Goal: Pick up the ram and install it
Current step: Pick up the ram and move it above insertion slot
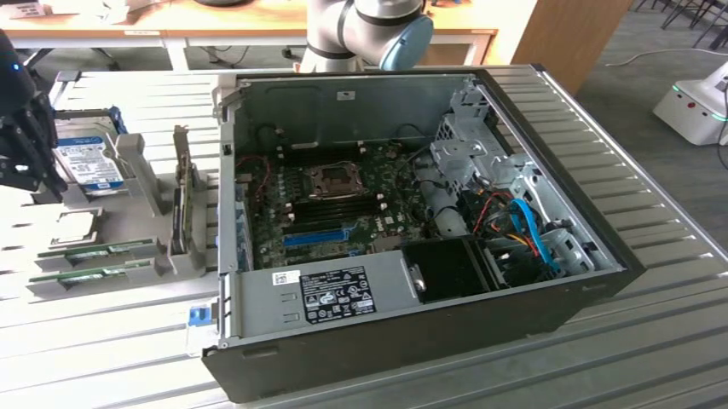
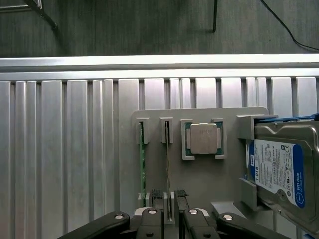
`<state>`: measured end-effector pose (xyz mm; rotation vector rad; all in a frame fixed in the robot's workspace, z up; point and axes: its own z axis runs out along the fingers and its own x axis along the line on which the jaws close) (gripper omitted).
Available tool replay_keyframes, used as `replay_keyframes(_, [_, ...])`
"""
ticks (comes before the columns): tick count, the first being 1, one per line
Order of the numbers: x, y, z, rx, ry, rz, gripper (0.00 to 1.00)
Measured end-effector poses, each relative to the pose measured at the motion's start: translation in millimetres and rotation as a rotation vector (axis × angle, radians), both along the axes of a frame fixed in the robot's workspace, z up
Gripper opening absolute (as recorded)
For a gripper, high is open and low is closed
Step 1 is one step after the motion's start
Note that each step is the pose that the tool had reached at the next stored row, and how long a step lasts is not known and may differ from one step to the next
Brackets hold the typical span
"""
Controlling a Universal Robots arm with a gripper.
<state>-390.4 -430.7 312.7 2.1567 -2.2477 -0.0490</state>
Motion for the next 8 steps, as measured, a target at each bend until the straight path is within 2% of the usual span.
replay_keyframes(4, [0.0,0.0,-6.7,0.0000,-0.0001,0.000,0.23])
replay_keyframes(6, [0.0,0.0,-21.5,0.0001,-0.0001,0.000,0.23])
replay_keyframes(8, [0.0,0.0,-26.2,0.0001,-0.0001,0.000,0.23])
